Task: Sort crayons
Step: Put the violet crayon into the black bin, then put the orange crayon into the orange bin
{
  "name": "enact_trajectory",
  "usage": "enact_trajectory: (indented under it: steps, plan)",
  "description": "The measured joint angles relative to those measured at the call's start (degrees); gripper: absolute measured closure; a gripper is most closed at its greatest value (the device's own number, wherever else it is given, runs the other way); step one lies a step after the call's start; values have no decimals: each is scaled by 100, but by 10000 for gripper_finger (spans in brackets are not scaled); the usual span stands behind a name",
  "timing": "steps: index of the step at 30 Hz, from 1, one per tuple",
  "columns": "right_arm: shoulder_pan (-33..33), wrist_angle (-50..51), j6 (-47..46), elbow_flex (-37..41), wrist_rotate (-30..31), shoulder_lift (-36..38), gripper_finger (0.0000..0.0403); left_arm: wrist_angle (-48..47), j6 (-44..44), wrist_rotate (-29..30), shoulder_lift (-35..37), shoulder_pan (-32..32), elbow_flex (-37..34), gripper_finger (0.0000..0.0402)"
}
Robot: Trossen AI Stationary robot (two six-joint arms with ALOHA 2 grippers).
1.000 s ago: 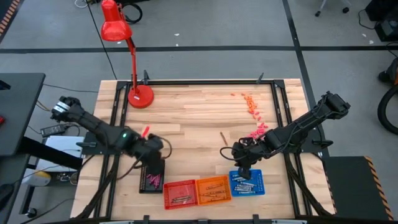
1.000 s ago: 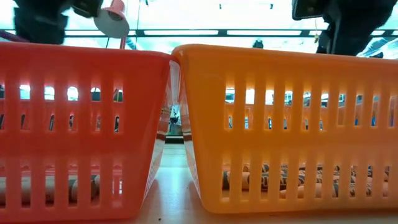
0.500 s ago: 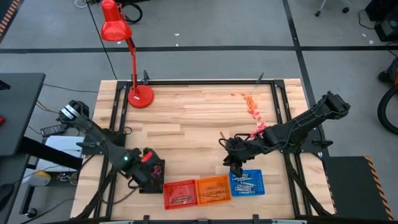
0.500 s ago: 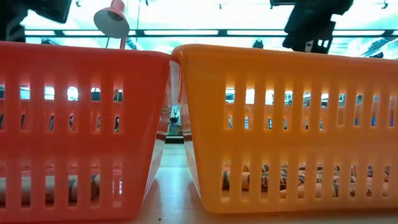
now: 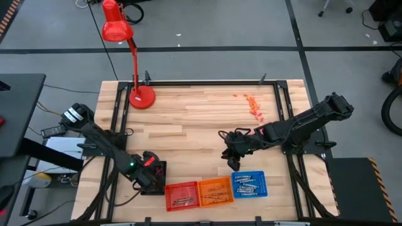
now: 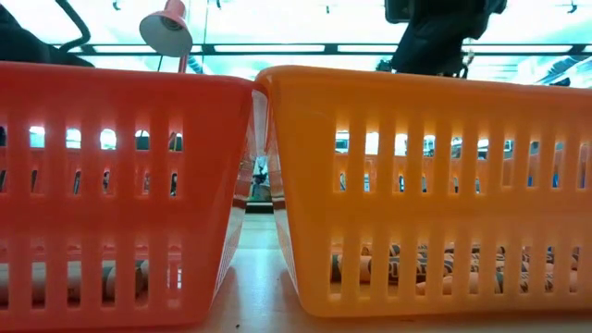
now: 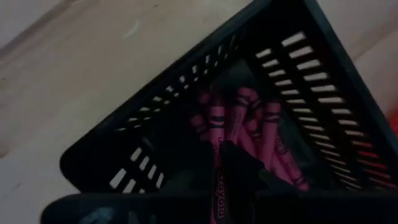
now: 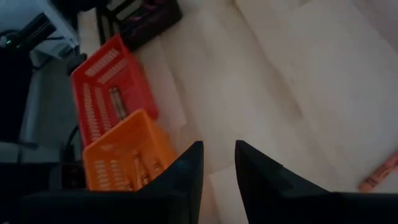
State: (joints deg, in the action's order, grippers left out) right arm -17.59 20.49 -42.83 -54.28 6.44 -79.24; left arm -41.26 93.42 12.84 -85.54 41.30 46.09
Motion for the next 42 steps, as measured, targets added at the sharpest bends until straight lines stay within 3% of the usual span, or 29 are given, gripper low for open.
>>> enact_trajectory:
  steps: [5, 13, 22, 31, 37, 42]
  plan:
    - [455, 101, 40, 20, 257, -168, 306, 150, 3, 0, 4, -24, -64, 342]
    - [1209, 102, 57, 20, 110, -756, 298, 312, -30, -113, 74, -70, 11, 258]
    - [1646, 450, -101, 20, -78, -948, 295, 291, -254, -219, 687, -108, 506, 252]
    - [2053, 818, -42, 17, -328, -971, 271, 147, -2059, -199, 1145, -869, 596, 258]
    - [2038, 869, -104, 17, -84, -971, 265, 207, -3534, -200, 1139, -1751, 596, 258]
    - [1818, 819, -107, 17, 556, -1154, 265, 571, -4300, -370, 1181, -2469, 596, 258]
